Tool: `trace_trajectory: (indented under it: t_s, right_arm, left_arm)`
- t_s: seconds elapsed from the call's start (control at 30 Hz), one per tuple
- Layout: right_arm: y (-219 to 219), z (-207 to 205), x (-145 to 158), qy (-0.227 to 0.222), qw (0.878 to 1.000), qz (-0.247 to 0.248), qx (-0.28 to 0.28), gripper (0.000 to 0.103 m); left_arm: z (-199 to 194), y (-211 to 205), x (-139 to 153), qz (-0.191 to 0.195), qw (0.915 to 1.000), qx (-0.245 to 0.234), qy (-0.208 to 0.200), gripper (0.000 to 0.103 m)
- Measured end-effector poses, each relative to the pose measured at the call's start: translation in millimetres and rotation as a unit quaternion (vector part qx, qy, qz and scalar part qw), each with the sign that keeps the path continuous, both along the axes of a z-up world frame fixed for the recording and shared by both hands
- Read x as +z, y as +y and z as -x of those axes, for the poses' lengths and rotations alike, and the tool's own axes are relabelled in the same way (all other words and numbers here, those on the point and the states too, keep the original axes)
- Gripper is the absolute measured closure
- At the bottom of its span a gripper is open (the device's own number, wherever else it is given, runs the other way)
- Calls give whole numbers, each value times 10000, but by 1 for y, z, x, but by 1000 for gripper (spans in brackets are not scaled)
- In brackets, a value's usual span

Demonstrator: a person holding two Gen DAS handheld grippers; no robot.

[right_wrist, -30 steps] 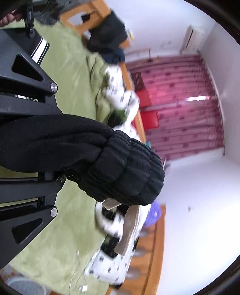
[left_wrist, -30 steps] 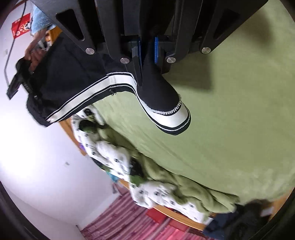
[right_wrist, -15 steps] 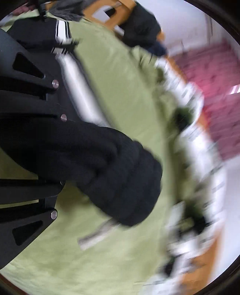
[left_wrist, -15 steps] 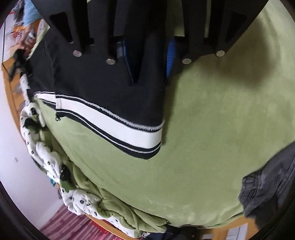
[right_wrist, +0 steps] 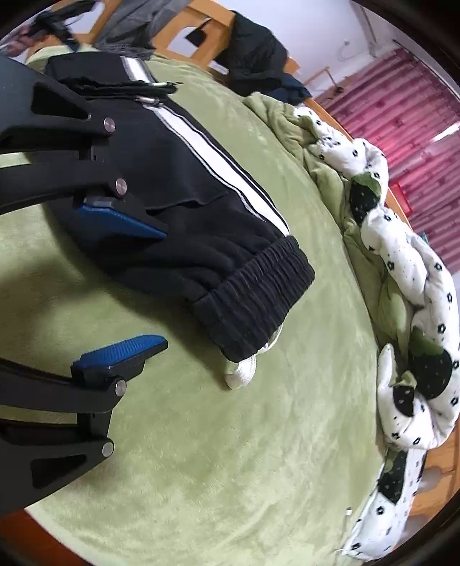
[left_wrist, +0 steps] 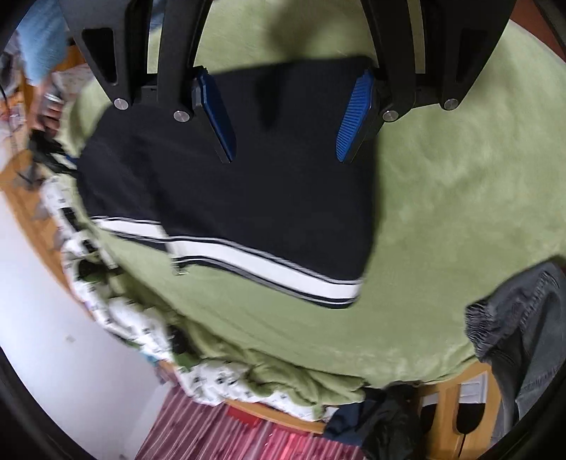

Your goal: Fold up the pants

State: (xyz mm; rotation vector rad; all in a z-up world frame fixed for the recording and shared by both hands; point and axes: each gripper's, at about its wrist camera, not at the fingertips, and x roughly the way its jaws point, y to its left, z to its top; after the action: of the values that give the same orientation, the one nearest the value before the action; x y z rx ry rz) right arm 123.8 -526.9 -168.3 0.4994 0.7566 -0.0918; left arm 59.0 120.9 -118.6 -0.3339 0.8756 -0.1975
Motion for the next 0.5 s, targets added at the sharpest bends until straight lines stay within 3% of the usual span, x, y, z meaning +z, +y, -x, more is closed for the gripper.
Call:
trace_trajectory:
  t_s: [0.03,0.1,0.17,0.23,0.3,0.37,0.4,0.5]
  right_arm:
    - [-2,-6,-3,-44,9999,-120,-54,42]
    - [-8,-21,-12,-144,9985,-513,-107,42]
    - [-9,-38,-7,-153,9991,-366,-152,54]
    - [-8,-41,9,-530,9983,-150,-200,65]
    - [-7,-44,13,-492,9986,-95,-177,64]
    - [-3,-46,8,-137,9998,114,-108,54]
    - [-1,-44,3,69,9997,233,7,54]
    - [5,-13,8,227,9979,597,96,53]
  left_arm:
    - [2,-5,2,10,10000,-30,-22,46]
    - [-1,-17,2,-333,9994,-21,39,46]
    - [-7,-24,-5,-657,9976,83,212,46]
    - [-9,-24,-16,-681,9968,171,371,46]
    - [-8,-26,-28,-685,9965,208,426,45]
    - [-6,-31,-35,-897,9950,171,416,45]
    - [-3,-34,-33,-959,9945,173,391,43]
    - [8,-32,-27,-717,9965,111,422,40]
